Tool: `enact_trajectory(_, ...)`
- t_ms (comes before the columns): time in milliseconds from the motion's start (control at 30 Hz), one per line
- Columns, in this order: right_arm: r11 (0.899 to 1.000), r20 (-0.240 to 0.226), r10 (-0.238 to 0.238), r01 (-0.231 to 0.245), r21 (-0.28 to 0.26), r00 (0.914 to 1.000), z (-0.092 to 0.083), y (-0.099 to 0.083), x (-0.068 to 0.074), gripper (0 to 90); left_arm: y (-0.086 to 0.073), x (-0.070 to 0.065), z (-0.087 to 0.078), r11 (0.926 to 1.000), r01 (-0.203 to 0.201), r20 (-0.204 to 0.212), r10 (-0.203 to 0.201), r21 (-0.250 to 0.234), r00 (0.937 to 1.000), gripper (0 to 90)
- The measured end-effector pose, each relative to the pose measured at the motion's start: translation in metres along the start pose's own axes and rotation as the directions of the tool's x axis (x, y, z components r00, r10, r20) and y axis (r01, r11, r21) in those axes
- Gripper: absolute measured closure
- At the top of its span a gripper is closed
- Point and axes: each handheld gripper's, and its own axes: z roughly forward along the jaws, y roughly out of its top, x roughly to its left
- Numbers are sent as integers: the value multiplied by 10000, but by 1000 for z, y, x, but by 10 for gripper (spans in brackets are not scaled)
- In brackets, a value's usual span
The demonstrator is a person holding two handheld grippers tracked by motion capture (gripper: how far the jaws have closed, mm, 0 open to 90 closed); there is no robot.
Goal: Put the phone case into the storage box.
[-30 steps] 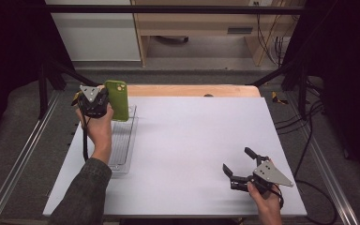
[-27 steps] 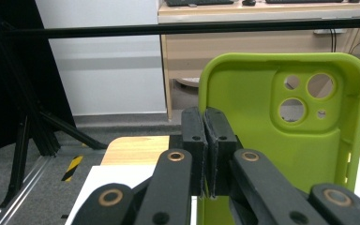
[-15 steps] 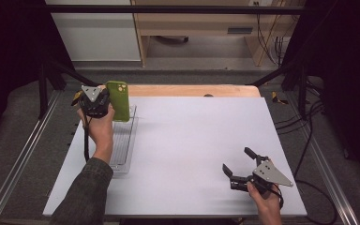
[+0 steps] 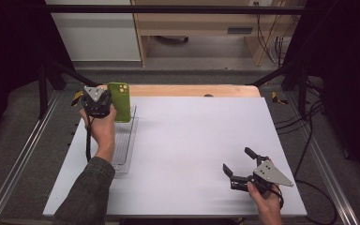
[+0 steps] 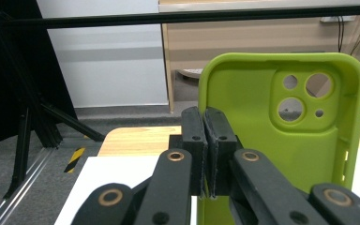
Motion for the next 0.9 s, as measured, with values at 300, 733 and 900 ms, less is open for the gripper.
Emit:
enact_trajectory(300, 10000, -14, 18, -18, -9, 10000, 0, 0, 0, 28, -4, -1, 4, 9999, 12, -23, -11, 110, 10000, 873)
enact_trajectory(733, 10000, 5, 35, -35, -8, 10000, 0, 0, 0, 28, -8, -4, 7, 9998, -60, -32, 61, 180, 10000, 873)
enact_trajectory(900, 10000, -6, 12, -12, 5, 10000, 0, 0, 0, 28, -9, -5, 9, 9997, -112, -32, 112, 222, 9999, 872)
